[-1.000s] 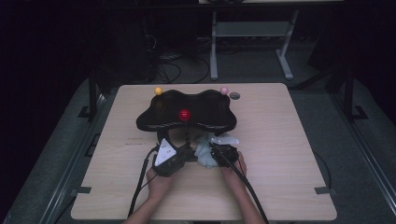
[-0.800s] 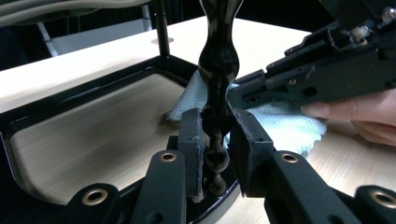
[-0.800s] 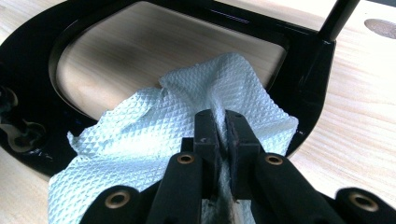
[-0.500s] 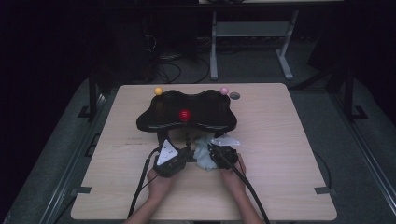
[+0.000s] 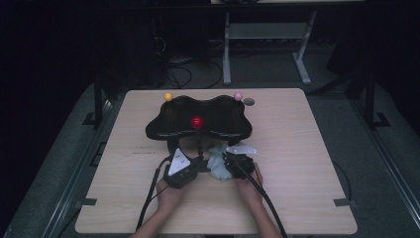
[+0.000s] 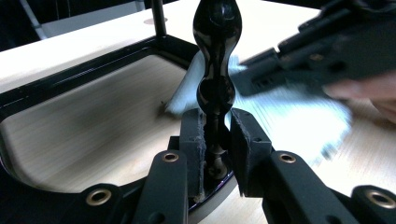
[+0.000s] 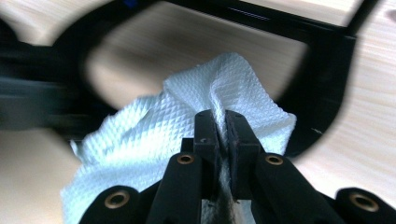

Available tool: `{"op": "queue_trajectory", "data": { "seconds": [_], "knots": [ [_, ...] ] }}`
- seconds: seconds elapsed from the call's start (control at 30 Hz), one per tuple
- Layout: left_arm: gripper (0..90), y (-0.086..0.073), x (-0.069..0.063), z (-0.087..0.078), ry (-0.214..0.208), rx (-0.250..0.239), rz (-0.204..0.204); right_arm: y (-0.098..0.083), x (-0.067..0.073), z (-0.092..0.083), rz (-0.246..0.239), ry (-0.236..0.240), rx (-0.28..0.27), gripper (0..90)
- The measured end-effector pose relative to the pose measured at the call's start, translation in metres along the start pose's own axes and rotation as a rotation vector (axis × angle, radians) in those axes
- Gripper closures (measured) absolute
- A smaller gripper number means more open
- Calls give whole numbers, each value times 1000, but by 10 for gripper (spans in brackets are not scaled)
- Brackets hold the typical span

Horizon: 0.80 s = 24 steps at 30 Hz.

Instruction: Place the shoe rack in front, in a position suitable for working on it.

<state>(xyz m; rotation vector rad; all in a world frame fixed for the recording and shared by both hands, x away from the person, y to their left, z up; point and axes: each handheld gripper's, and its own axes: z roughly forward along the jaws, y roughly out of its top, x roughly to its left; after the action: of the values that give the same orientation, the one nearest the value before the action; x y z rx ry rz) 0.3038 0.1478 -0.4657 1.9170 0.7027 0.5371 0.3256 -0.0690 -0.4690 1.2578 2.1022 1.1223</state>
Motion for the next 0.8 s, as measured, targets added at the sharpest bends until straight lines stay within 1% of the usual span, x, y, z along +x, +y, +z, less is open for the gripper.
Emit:
{"op": "queue_trajectory", "data": {
  "seconds": [0.03,0.07,0.1,0.13,0.17,0.2,0.27,0.3,0.33,0.37,0.4,0.43,0.47,0.5,0.53,0.6,0.67,0.7,0.73,0.77,0.8],
  "knots": [
    [755,1,-1,1,0,0,9,-1,4,-3,6,31,-11,841],
    [755,1,-2,2,-1,-1,9,-2,8,-5,13,70,-21,841],
    [755,1,-3,3,-1,0,9,-3,12,-6,4,94,-22,841],
    [755,1,-3,3,-3,-2,9,-4,15,-7,-29,77,-22,841],
    [754,1,-3,3,-7,-2,6,-3,14,-7,-51,73,-20,839],
    [752,1,-3,3,-10,-2,-2,-2,10,-6,-48,69,-18,840],
    [745,1,-3,3,-17,-5,-9,-1,1,-3,-50,-5,3,840],
    [745,1,-3,3,-17,-5,-7,0,-7,0,-34,-24,9,840],
    [745,1,-3,3,-18,-4,-5,0,-14,1,1,-25,9,840],
    [746,1,-3,4,-19,-4,-6,0,-18,2,13,-30,4,840],
    [748,1,-4,4,-17,-4,2,0,-19,2,19,-32,4,840],
    [751,1,-4,4,-15,-5,8,0,-17,2,15,-42,4,841],
    [752,1,-4,4,-15,-3,11,-1,-14,1,14,-39,5,841],
    [753,1,-4,4,-17,-4,9,-1,-10,-1,32,-12,3,841],
    [753,1,-4,4,-18,-5,9,-2,-6,-3,40,20,-5,840],
    [752,1,-3,4,-18,-5,11,-3,3,-5,0,33,-17,840],
    [747,1,-4,4,-17,-3,5,-2,1,-4,-21,36,-11,839],
    [743,2,-4,3,-18,1,1,-2,-1,-4,-27,11,-6,839],
    [743,2,-3,3,-18,2,1,-2,-4,-2,-42,-29,1,839],
    [742,2,-3,3,-19,4,-3,-2,-10,-1,-46,-57,1,839],
    [741,2,-3,3,-21,5,-4,-3,-16,0,-11,-55,-2,839]
  ]
}}
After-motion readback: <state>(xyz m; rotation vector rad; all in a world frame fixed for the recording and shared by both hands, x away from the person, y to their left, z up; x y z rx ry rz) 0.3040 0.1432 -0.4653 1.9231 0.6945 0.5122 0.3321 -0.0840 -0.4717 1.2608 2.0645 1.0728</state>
